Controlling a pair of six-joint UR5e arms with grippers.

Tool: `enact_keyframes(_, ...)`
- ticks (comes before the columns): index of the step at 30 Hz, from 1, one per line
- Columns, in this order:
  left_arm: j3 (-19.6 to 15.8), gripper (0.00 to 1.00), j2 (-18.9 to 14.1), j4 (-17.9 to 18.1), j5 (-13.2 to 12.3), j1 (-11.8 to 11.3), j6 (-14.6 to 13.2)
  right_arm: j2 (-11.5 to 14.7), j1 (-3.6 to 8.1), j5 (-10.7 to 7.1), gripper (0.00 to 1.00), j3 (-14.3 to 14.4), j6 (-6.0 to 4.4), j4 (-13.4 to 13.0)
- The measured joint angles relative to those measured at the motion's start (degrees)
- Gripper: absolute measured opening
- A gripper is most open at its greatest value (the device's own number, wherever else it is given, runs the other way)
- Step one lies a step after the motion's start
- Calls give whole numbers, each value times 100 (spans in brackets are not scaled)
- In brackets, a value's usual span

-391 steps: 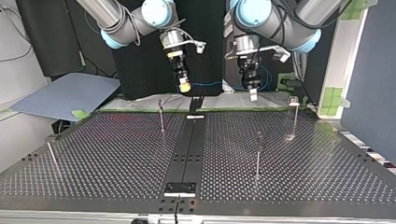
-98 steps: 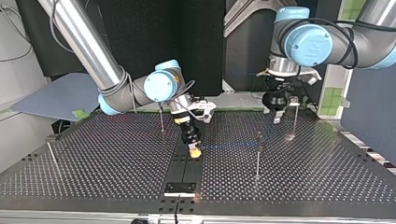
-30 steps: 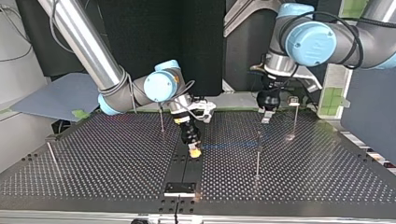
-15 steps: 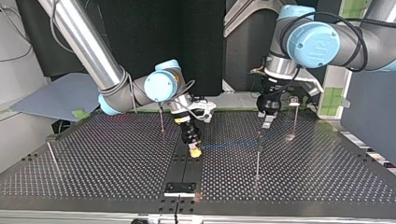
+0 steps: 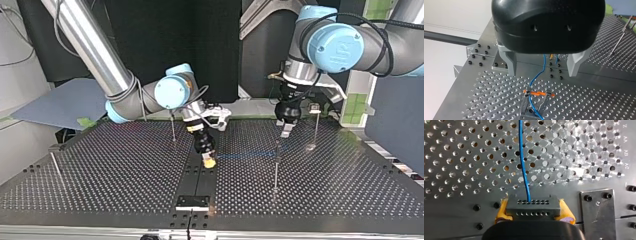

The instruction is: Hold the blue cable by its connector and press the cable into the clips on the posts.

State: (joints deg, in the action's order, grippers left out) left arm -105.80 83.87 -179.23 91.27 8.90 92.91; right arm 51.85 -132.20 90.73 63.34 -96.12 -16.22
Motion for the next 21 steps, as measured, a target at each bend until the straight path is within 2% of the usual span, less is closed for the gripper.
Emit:
enact_keyframes(11,0,100,0,85,9,0,95,3,96,-2,0,84,4,175)
enact_keyframes(21,2,100,1,300,108,69,423,2,219,-7,0,87,9,363)
